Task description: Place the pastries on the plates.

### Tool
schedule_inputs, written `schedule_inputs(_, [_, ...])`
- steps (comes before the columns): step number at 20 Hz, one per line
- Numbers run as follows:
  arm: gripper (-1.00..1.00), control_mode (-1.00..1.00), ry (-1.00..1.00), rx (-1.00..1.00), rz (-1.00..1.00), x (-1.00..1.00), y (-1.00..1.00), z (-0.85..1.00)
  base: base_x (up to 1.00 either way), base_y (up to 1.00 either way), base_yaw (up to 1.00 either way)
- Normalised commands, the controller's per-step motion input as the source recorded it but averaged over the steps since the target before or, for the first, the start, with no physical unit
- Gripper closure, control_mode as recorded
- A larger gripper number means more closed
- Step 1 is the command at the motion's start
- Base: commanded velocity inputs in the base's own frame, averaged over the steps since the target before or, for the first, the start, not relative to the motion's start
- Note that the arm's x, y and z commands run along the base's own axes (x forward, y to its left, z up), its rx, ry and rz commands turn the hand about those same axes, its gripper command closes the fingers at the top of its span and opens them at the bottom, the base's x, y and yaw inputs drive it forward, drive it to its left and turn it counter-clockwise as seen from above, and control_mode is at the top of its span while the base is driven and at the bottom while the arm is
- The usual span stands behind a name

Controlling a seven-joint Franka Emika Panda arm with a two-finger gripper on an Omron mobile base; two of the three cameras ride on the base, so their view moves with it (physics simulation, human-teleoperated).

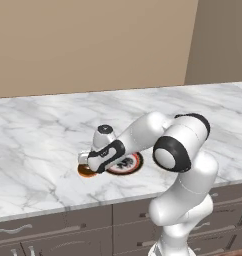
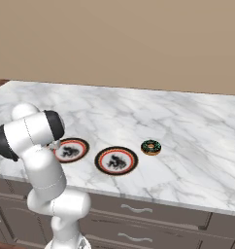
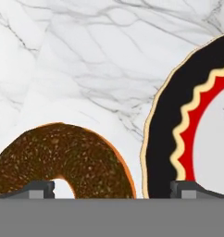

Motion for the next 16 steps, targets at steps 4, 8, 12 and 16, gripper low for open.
schedule_inputs(4, [-1.0, -1.0, 0.0, 0.0, 0.0, 0.0, 0.0, -0.19, 0.0, 0.0, 0.0])
schedule_inputs(8, [-1.0, -1.0, 0.0, 0.0, 0.0, 0.0, 0.0, -0.13, 0.0, 0.0, 0.0])
schedule_inputs(12, [1.0, -1.0, 0.0, 0.0, 0.0, 0.0, 0.0, 0.0, 0.0, 0.0, 0.0])
schedule_inputs(16, [1.0, -1.0, 0.0, 0.0, 0.0, 0.0, 0.0, 0.0, 0.0, 0.0, 0.0])
